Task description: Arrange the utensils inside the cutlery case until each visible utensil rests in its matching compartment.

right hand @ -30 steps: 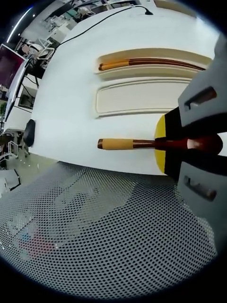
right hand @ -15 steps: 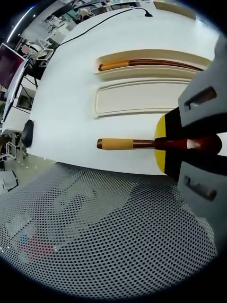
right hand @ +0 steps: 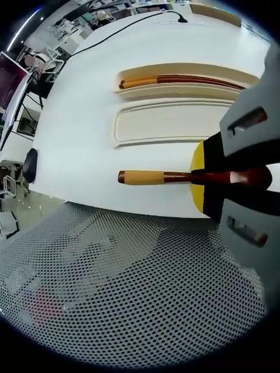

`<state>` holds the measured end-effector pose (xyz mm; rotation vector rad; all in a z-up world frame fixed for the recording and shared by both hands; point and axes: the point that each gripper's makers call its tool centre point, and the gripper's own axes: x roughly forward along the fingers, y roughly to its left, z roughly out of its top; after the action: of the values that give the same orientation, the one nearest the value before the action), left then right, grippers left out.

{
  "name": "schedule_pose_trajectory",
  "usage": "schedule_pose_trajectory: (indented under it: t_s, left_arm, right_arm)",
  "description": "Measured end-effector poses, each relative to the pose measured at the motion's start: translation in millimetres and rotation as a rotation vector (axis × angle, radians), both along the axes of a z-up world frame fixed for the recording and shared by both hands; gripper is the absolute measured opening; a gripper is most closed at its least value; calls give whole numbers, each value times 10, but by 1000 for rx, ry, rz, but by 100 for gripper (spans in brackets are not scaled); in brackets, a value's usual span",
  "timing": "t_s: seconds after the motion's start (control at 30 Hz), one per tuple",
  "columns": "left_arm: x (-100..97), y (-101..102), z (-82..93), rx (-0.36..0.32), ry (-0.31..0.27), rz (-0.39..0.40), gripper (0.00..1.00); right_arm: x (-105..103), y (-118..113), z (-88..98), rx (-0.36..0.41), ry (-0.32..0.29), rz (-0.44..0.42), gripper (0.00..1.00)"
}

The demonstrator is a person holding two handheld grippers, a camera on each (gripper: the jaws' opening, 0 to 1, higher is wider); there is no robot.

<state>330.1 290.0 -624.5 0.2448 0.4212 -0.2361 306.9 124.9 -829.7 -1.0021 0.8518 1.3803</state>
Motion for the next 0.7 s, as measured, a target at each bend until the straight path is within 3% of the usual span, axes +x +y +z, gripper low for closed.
schedule_pose_trajectory:
  t_s: [0.47, 0.7]
  left_arm:
    - [-1, -3, -12, 2, 6, -1, 57]
    - [2, 0, -15, 5, 6, 1, 57]
  right_arm:
    - [217, 102, 290, 104, -31, -61, 1]
    - [331, 45, 369, 118, -56, -89, 1]
